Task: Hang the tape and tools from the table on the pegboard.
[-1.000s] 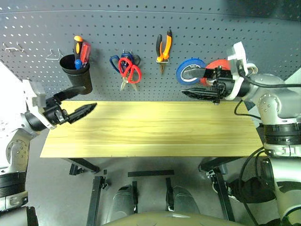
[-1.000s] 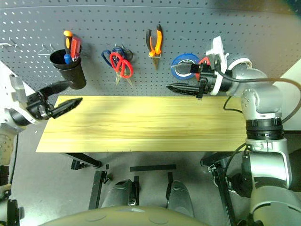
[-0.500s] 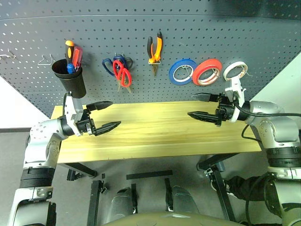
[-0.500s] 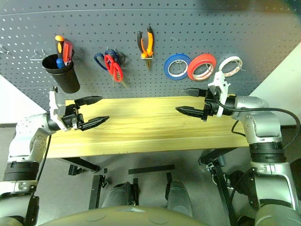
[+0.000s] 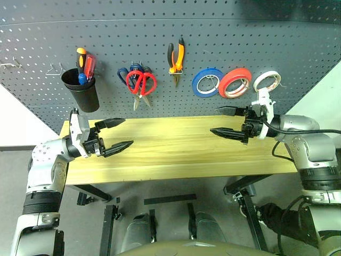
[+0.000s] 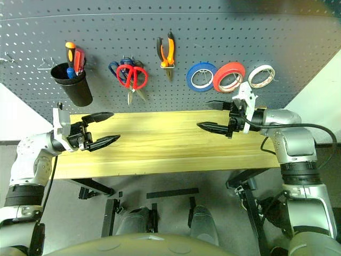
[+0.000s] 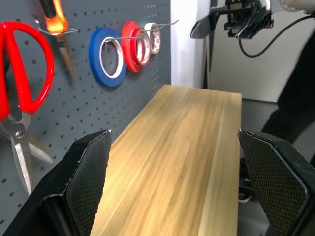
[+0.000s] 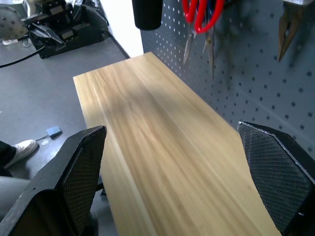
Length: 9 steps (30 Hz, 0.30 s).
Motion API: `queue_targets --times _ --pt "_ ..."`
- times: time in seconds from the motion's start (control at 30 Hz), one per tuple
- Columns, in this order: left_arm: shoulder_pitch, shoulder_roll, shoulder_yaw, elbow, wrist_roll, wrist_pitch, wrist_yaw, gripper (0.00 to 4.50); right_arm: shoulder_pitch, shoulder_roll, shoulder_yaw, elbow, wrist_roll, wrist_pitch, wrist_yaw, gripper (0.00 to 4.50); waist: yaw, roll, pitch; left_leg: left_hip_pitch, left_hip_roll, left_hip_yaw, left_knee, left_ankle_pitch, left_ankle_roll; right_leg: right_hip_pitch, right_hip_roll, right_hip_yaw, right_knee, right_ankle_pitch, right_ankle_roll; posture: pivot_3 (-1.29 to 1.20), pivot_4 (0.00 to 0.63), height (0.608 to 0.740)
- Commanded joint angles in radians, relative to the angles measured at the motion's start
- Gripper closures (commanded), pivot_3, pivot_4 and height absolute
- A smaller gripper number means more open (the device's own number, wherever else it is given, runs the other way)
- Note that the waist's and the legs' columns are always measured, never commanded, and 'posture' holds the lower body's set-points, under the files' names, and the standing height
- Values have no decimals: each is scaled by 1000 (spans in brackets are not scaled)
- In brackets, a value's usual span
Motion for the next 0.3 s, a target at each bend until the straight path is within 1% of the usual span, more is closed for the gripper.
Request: queue_targets --times 0.03,0.07,0.13,0.17,0.3 --pt "7 21 49 12 -19 -30 -7 191 -37 26 20 -9 0 -13 2 0 3 0 0 0 0 0 0 0 0 0 0 0 0 0 0 17 102 732" --pt "8 25 56 11 -18 -29 1 191 -48 32 24 -2 3 -13 7 0 2 0 0 0 0 0 0 0 0 0 0 0 0 0 0 23 99 732" --pt "3 28 68 15 -19 -24 19 191 -77 41 41 34 -3 -23 29 0 3 0 0 0 0 0 0 0 0 0 0 0 0 0 0 35 133 732" --pt "24 25 75 -1 -13 -28 37 191 -84 37 53 58 -14 -36 50 0 4 0 0 0 0 0 0 0 0 0 0 0 0 0 0 59 120 732" --pt "88 25 112 -65 -31 -7 90 191 -120 31 70 113 -28 -52 94 0 7 0 0 0 0 -1 -1 0 1 0 0 0 0 0 0 71 122 732"
